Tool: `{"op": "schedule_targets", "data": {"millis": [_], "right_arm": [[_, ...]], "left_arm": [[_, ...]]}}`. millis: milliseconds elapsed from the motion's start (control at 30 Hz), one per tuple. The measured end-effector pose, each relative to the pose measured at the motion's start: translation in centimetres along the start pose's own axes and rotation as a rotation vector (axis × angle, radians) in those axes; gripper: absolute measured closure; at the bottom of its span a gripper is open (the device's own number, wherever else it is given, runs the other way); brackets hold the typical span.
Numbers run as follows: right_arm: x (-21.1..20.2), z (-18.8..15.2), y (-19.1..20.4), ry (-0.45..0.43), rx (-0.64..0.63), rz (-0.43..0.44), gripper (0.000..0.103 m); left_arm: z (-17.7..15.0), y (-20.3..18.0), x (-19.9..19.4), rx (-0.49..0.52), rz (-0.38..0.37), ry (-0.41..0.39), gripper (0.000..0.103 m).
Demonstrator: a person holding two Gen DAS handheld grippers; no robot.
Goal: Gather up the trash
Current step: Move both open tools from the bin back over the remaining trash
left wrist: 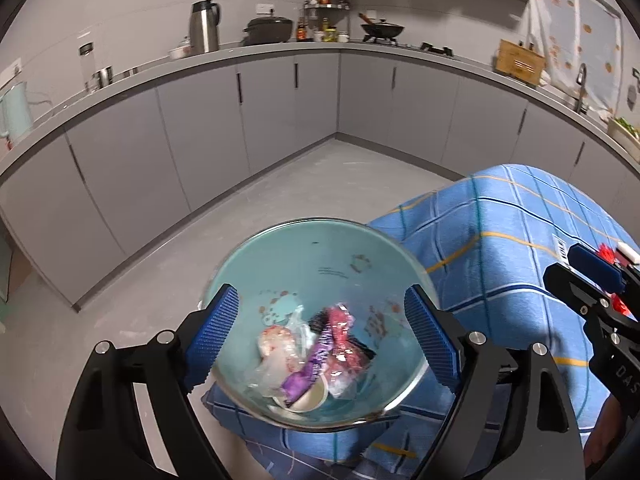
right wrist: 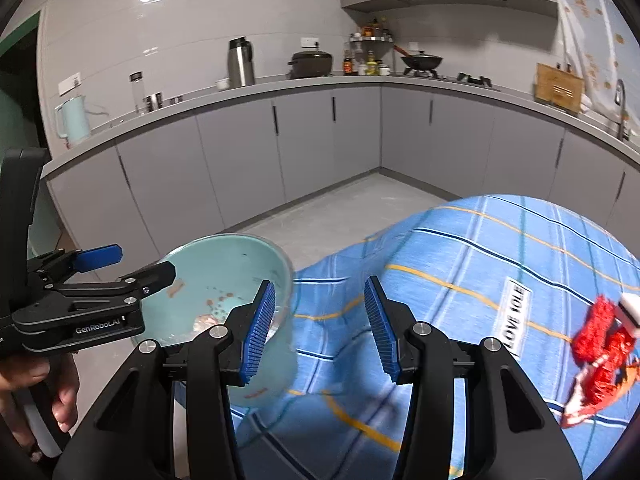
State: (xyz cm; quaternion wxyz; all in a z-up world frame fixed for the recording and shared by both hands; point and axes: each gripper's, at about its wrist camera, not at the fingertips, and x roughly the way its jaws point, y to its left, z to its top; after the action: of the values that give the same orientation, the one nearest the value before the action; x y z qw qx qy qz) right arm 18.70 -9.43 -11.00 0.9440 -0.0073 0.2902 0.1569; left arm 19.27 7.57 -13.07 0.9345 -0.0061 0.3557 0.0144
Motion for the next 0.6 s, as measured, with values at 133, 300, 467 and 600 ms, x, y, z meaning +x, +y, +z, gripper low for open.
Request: {"op": "schedule_targets", "data": {"millis": [133,300,467,600], "right_arm": [[-1.7,-0.5,-2.5,-0.014,0.026,-0.047,0.046],[-4.0,-1.6,-6.5,-0.024,0.075,-0.125,0.046],[-6.0,-3.2,-10.3,-0.018,0.125,-0.209,0.046],[-7.6,-4.6,-14.0,-0.018,0.203,-0.276,0.046]], "left_arm": [[0.4,-2.6,-0.2,0.041,-0.039,-0.009,0.013],[0.9,-7.2,-0.1,0.108,-0.110,-0.013,0.013],[1.2,-11.7,0.0,0.170,-0.165,-0.021,0.013],[1.2,-15.4,0.3,0.217,-0.210,-0.020,0.012]]}}
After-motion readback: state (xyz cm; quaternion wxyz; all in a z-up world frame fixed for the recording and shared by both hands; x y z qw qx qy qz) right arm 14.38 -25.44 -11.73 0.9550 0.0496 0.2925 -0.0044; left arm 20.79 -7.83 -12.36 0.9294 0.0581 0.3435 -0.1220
